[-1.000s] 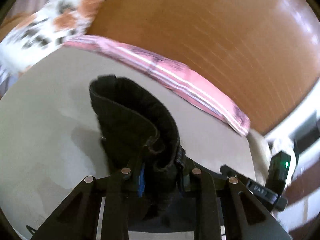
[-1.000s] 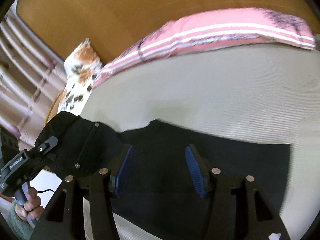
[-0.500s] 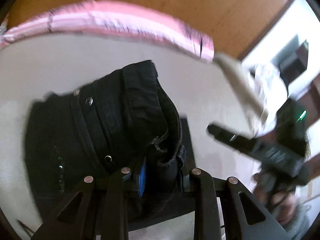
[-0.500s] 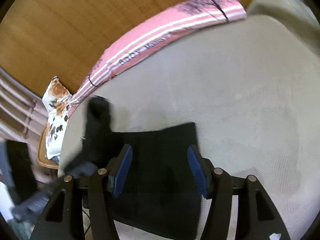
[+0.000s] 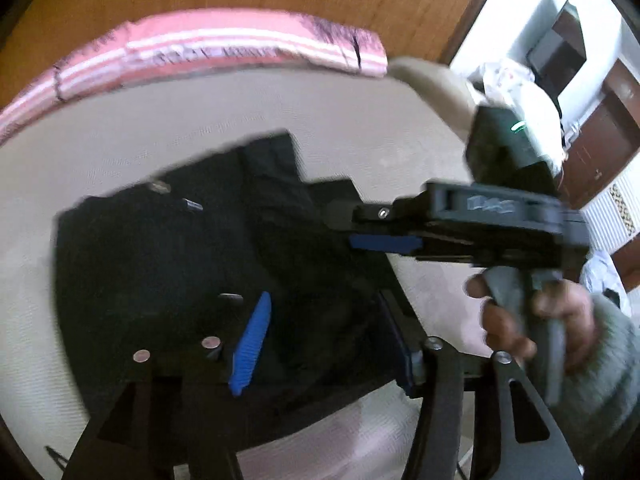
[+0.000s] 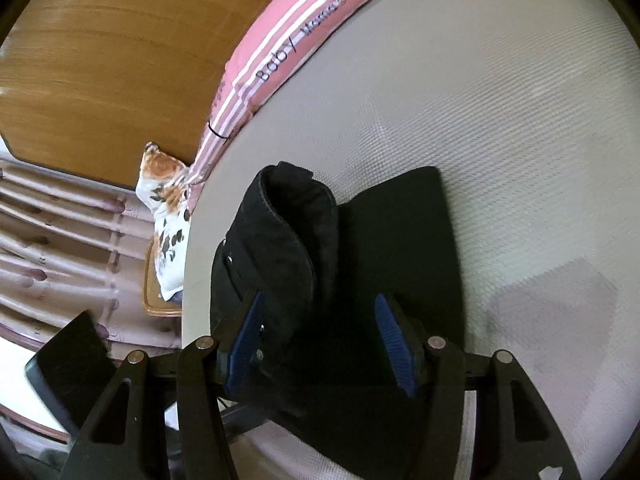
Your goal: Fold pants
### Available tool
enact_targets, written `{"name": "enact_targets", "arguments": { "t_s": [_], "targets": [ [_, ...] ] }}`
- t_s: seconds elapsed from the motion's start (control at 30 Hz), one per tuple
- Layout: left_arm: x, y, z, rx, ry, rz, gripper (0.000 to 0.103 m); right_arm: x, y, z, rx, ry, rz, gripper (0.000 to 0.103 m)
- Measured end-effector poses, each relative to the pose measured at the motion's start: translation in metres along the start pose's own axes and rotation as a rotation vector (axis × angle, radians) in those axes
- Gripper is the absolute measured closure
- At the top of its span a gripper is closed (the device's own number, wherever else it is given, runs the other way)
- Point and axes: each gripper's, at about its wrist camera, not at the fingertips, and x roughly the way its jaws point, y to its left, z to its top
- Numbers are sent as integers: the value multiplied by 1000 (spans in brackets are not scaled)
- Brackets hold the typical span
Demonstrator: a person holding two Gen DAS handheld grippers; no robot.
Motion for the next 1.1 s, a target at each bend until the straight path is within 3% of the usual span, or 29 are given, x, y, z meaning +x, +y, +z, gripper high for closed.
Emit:
{"name": "enact_targets", "arguments": {
  "t_s": [0.13, 0.23, 0.37, 0.5, 0.63, 1.03, 1.1],
  "targets": [
    [-20, 37, -4, -58, -59, 91, 39, 17, -8, 8, 21, 37, 64, 47],
    [-15, 71, -10, -113, -41, 199, 39, 23, -8, 13, 6, 37, 70, 47],
    [-6, 92, -19, -149, -24, 245, 39, 26, -7, 16, -40, 59, 86, 47],
    [10, 89, -20, -106, 2, 283, 38, 40, 4, 17, -116, 99, 113, 49],
    [16, 84, -22, -81, 13, 319, 31, 58, 15, 16, -169, 125, 74, 64],
    [21, 80, -23, -78, 20, 353, 27, 61, 18, 14, -128, 103, 38, 67],
    [22, 79, -23, -76, 19, 361, 26, 60, 21, 12, -123, 93, 21, 71]
  ]
}}
